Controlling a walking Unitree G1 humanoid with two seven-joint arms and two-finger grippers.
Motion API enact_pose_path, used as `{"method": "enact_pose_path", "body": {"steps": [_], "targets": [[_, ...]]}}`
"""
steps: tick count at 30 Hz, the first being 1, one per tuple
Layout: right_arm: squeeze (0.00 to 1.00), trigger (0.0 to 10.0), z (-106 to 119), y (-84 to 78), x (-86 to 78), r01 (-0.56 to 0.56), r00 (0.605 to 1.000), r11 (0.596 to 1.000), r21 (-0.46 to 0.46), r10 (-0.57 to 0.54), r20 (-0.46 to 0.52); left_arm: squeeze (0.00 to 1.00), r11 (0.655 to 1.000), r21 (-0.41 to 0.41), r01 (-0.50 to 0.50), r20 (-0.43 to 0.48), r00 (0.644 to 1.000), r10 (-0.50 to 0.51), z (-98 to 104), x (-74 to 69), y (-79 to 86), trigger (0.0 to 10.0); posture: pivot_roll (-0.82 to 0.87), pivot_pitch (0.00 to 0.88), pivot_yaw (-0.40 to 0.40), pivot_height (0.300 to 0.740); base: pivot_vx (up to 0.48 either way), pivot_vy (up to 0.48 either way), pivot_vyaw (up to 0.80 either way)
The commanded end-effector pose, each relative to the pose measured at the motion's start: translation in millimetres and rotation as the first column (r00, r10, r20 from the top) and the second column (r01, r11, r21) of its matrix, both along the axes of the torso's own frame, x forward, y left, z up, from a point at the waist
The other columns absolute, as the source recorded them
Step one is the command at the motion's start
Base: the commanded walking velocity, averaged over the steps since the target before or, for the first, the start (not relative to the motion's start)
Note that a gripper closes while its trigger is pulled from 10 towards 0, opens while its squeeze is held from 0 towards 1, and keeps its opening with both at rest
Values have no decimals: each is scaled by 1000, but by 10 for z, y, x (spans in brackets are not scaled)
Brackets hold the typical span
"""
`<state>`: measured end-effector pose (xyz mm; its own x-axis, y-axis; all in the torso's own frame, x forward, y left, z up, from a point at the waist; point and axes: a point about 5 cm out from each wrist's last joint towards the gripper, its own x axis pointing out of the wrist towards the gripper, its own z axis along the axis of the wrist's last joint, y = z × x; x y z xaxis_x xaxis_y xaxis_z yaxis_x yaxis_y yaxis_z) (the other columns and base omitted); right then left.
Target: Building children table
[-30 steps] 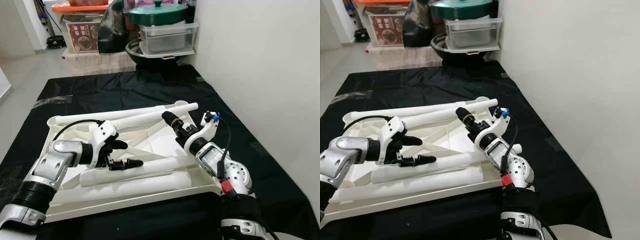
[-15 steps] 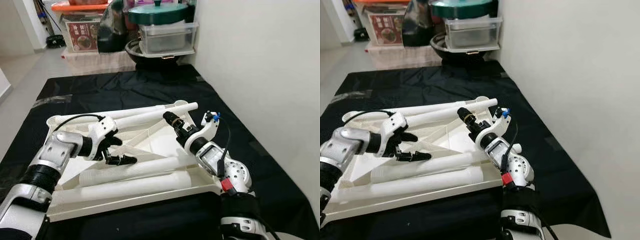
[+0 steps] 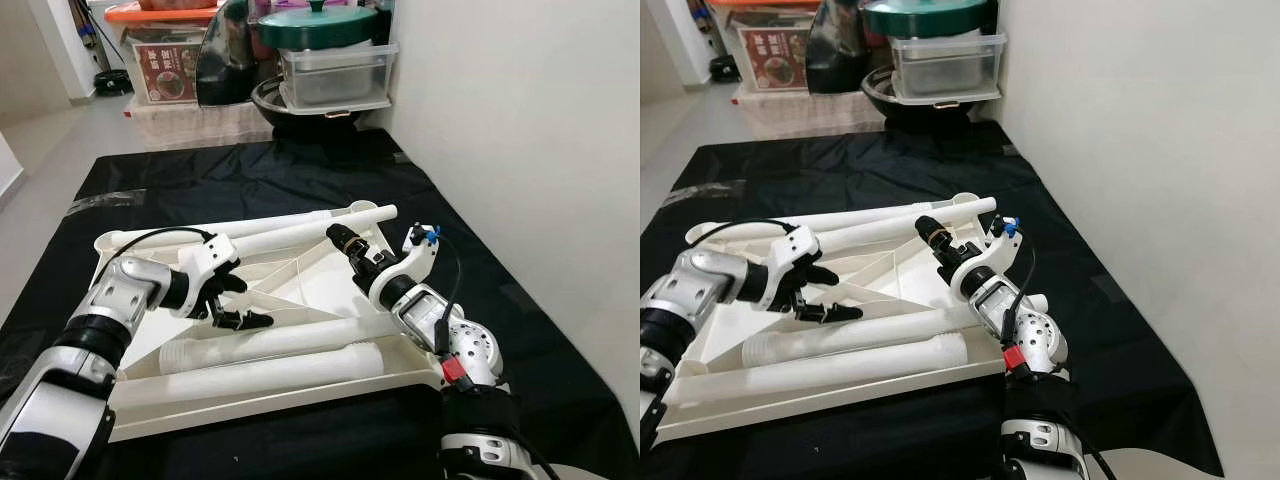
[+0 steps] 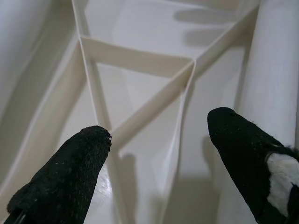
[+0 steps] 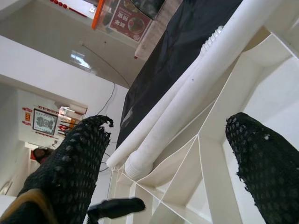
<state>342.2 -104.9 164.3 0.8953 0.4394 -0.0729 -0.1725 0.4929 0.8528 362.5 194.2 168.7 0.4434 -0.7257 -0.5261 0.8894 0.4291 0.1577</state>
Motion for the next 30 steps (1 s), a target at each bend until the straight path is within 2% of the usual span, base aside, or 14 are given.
{"method": "enact_pose_path", "body": {"steps": [1, 5, 12, 14, 15, 18, 26, 30], "targets": [[0, 10000, 18, 0, 6, 8, 1000, 1000, 6, -8, 3, 0, 1000, -5, 21, 16, 1000, -20, 41, 10, -10, 10000, -16, 0, 4, 740, 0, 0, 0], [0, 10000, 14, 9, 6, 5, 1000, 1000, 7, -5, 3, 0, 996, -37, 78, 57, 995, -76, 173, 23, -93, 10000, -11, 0, 1, 740, 0, 0, 0], [0, 10000, 17, 21, 11, 2, 1000, 1000, 9, -2, 4, 0, 986, -54, 159, 61, 986, -156, 220, 8, -208, 10000, -10, 0, 3, 740, 0, 0, 0], [0, 10000, 17, 28, 13, 1, 1000, 1000, 10, -1, 4, 0, 980, -55, 191, 48, 981, -189, 204, -5, -257, 10000, -13, 0, 7, 740, 0, 0, 0], [0, 10000, 17, 36, 14, 1, 1000, 1000, 11, -1, 5, 0, 970, -49, 237, 25, 971, -236, 160, -28, -317, 10000, -13, 0, 7, 740, 0, 0, 0], [0, 10000, 15, 38, 14, 1, 1000, 1000, 11, -1, 5, 0, 962, -38, 269, 2, 963, -269, 108, -55, -342, 10000, -14, 0, 10, 740, 0, 0, 0], [0, 10000, 13, 38, 14, 5, 1000, 1000, 11, -5, 4, 0, 959, 13, 284, -53, 958, -283, -27, -92, -299, 10000, -15, 0, 13, 740, 0, 0, 0], [0, 10000, 76, -3, 33, 23, 999, 1000, 12, -23, 38, 0, 956, 26, 292, -85, 953, -289, -74, -108, -274, 10000, -18, 0, 15, 740, 0, 0, 0]]}}
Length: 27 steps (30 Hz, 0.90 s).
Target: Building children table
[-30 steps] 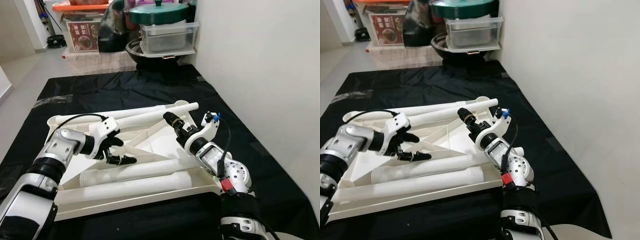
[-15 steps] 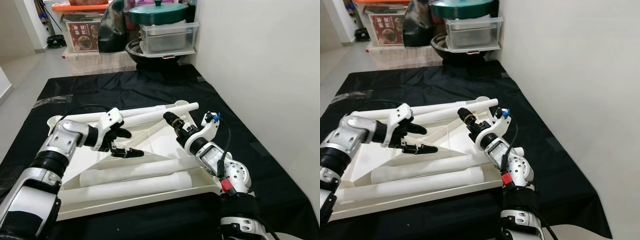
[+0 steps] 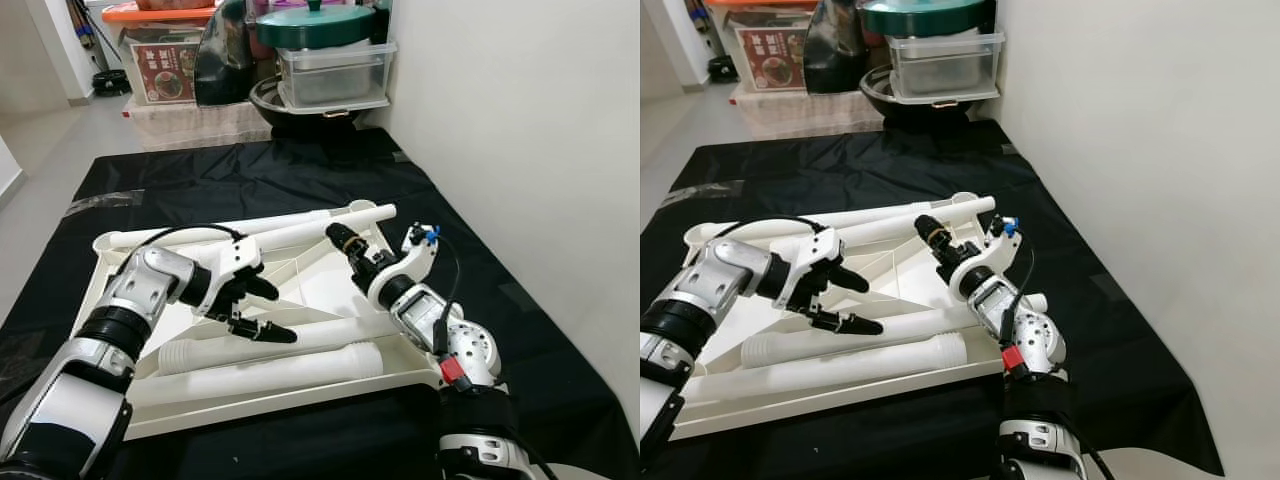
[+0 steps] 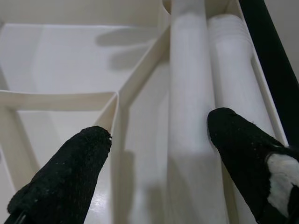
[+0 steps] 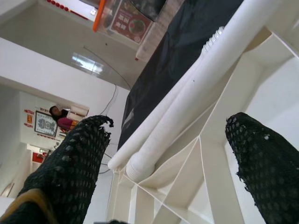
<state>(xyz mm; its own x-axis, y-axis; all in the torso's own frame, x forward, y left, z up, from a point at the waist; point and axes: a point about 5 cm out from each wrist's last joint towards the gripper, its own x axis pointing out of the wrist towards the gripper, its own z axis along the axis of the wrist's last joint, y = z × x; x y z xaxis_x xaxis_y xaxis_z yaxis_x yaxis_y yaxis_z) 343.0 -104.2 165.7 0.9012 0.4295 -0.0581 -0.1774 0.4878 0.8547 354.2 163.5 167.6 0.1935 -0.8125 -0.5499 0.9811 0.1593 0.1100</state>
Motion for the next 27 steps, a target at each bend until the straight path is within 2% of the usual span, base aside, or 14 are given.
{"method": "enact_pose_path", "body": {"steps": [1, 12, 14, 16, 17, 18, 19, 20, 22, 24, 27], "targets": [[0, 10000, 92, -28, 32, 20, 999, 1000, 3, -20, 43, 0, 999, 41, 15, -31, 999, -14, -81, -30, 38, 10000, -18, 0, 15, 740, 0, 0, 0], [0, 10000, 92, -28, 32, 20, 999, 1000, 3, -20, 43, 0, 999, 41, 15, -31, 999, -14, -81, -30, 38, 10000, -18, 0, 15, 740, 0, 0, 0], [0, 10000, 160, -60, 36, 32, 996, 999, 2, -32, 81, 0, 999, 45, 22, -37, 999, -20, -99, -39, 39, 10000, -22, 0, 17, 740, 0, 0, 0], [0, 10000, 493, -558, 105, 270, 939, 963, -20, -259, 227, 0, 991, 100, 91, -88, 993, -82, -225, -121, 48, 10000, -42, 0, 29, 740, 0, 0, 0], [0, 10000, 493, -558, 105, 270, 939, 963, -20, -259, 227, 0, 991, 100, 91, -88, 993, -82, -225, -121, 48, 10000, -42, 0, 29, 740, 0, 0, 0], [0, 10000, 621, -760, 104, 368, 894, 930, -8, -351, 279, 0, 985, 120, 120, -109, 988, -107, -267, -155, 57, 10000, -43, 0, 32, 740, 0, 0, 0], [0, 10000, 621, -760, 104, 368, 894, 930, -8, -351, 279, 0, 985, 120, 120, -109, 988, -107, -267, -155, 57, 10000, -43, 0, 32, 740, 0, 0, 0], [0, 10000, 708, -912, 93, 439, 852, 898, 14, -421, 310, 0, 981, 133, 140, -124, 985, -123, -295, -179, 69, 10000, -46, 0, 34, 740, 0, 0, 0], [0, 10000, 708, -912, 93, 439, 852, 898, 14, -421, 310, 0, 981, 133, 140, -124, 985, -123, -295, -179, 69, 10000, -46, 0, 34, 740, 0, 0, 0], [0, 10000, 779, -1024, 70, 498, 812, 867, 14, -471, 346, 0, 979, 136, 154, -138, 981, -135, -310, -198, 80, 10000, -47, 0, 35, 740, 0, 0, 0], [0, 10000, 752, -1015, 66, 506, 811, 862, -18, -469, 349, 0, 978, 140, 154, -141, 981, -134, -324, -202, 88, 10000, -47, 0, 33, 740, 0, 0, 0]]}}
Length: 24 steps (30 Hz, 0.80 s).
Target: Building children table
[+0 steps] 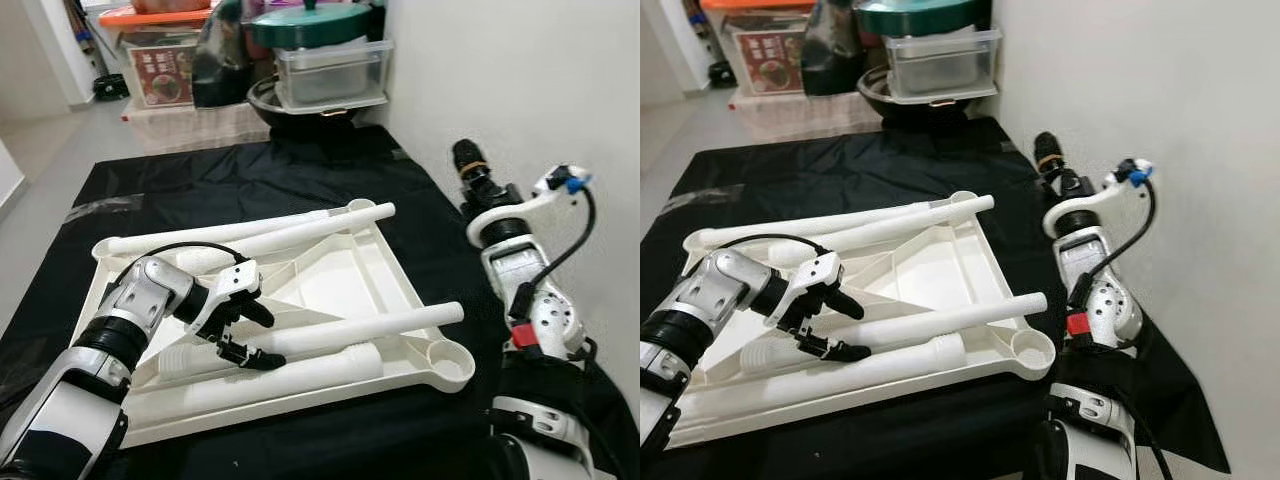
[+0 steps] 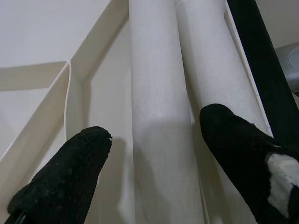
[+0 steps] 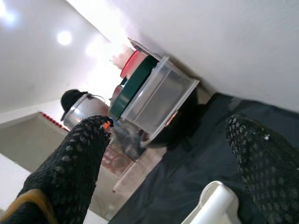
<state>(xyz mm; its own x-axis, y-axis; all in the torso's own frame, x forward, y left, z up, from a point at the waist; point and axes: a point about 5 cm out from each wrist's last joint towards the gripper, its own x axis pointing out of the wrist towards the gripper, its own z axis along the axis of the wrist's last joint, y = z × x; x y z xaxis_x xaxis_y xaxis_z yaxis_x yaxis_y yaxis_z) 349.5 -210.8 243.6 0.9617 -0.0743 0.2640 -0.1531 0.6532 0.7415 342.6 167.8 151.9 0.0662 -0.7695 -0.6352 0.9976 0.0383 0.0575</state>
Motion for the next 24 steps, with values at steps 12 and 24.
{"method": "enact_pose_path", "body": {"steps": [12, 24], "targets": [[0, 10000, -185, 99, 24, 11, 996, 1000, -21, -12, -84, 0, 992, 123, 25, -81, 997, -15, -225, -96, 117, 10000, -44, 0, 37, 740, 0, 0, 0], [0, 10000, -249, 122, 50, 19, 993, 1000, -12, -21, -115, 0, 977, 146, -154, -3, 988, 156, -242, 41, 142, 8078, -43, 0, 34, 740, 0, 0, 0]]}}
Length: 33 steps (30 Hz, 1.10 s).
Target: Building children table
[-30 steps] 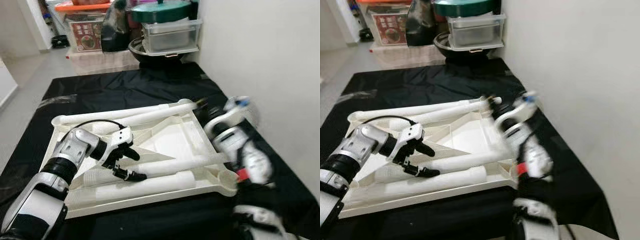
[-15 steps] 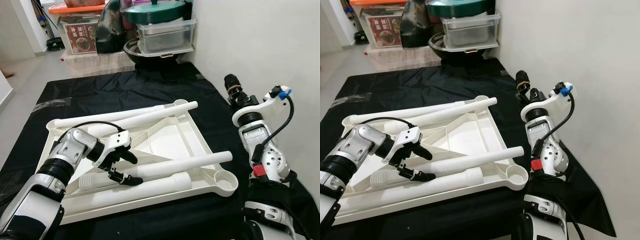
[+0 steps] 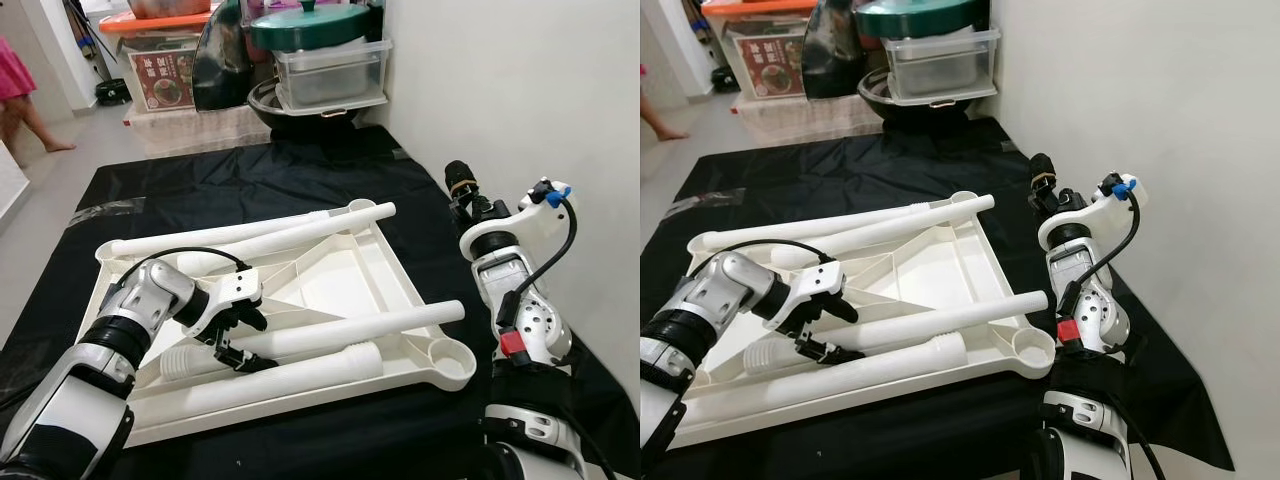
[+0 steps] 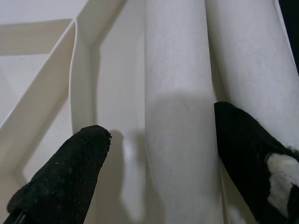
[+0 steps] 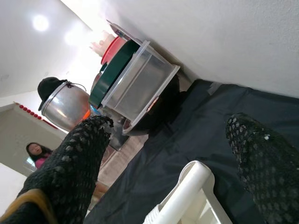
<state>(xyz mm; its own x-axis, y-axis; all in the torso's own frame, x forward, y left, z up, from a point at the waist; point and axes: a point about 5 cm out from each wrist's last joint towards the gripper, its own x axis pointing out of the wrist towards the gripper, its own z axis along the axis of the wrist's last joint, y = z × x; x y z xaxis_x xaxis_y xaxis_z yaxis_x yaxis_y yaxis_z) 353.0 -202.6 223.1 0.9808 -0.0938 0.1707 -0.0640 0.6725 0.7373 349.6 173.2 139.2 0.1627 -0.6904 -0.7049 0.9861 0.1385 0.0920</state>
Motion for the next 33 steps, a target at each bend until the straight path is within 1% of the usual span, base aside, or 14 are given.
{"method": "enact_pose_path", "body": {"steps": [1, 2, 3, 4, 16, 17, 19, 20, 21, 23, 24, 26, 28, 33], "targets": [[0, 10000, -56, 54, 15, -7, 1000, 1000, 13, 7, -22, 0, 997, 44, -55, -37, 998, 57, -118, -28, 95, 7294, -43, 0, 34, 740, 0, 0, 0], [0, 10000, -56, 54, 15, -7, 1000, 1000, 13, 7, -22, 0, 997, 44, -55, -37, 998, 57, -118, -28, 95, 7294, -43, 0, 34, 740, 0, 0, 0], [0, 10000, -69, 66, 15, -10, 1000, 1000, 15, 10, -27, 0, 998, 37, -59, -33, 998, 60, -122, -28, 94, 3490, -43, 0, 33, 740, 0, 0, 0], [0, 10000, -78, 75, 16, -11, 999, 1000, 16, 12, -30, 0, 997, 28, -65, -26, 997, 66, -126, -25, 90, 0, -43, 0, 33, 740, 0, 0, 0], [0, 10000, -100, 106, 26, -17, 999, 1000, 14, 18, -39, 0, 993, -38, -109, 34, 993, 110, -22, 64, 51, 0, -45, 0, 30, 740, 0, 0, 0], [0, 10000, -104, 110, 25, -18, 999, 1000, 14, 19, -40, 0, 989, -65, -133, 57, 989, 136, 39, 104, 48, 1922, -46, 0, 30, 740, 0, 0, 0], [0, 10000, -108, 114, 25, -19, 999, 1000, 14, 19, -41, 0, 985, -83, -149, 70, 985, 155, 81, 130, 46, 1922, -46, 0, 30, 740, 0, 0, 0], [0, 10000, -116, 121, 23, -20, 999, 1000, 13, 21, -43, 0, 981, -106, -161, 95, 981, 171, 153, 166, 45, 10000, -46, 0, 30, 740, 0, 0, 0], [0, 10000, -116, 121, 23, -20, 999, 1000, 13, 21, -43, 0, 981, -106, -161, 95, 981, 171, 153, 166, 45, 10000, -46, 0, 30, 740, 0, 0, 0], [0, 10000, -133, 136, 20, -24, 999, 1000, 12, 24, -47, 0, 967, -164, -195, 148, 964, 219, 321, 244, 58, 10000, -44, 0, 30, 740, 0, 0, 0], [0, 10000, -133, 136, 20, -24, 999, 1000, 12, 24, -47, 0, 967, -164, -195, 148, 964, 219, 321, 244, 58, 10000, -44, 0, 30, 740, 0, 0, 0], [0, 10000, -136, 140, 19, -25, 999, 1000, 12, 25, -48, 0, 957, -194, -215, 169, 954, 248, 395, 277, 69, 10000, -45, 0, 29, 740, 0, 0, 0], [0, 10000, -138, 147, 19, -25, 998, 1000, 12, 25, -49, 0, 934, -258, -246, 195, 934, 300, 522, 326, 96, 10000, -44, 0, 29, 740, 0, 0, 0], [0, 10000, -142, 150, 20, -26, 998, 1000, 11, 26, -49, 0, 918, -304, -254, 196, 927, 321, 586, 343, 100, 10000, -44, 0, 28, 740, 0, 0, 0]]}}
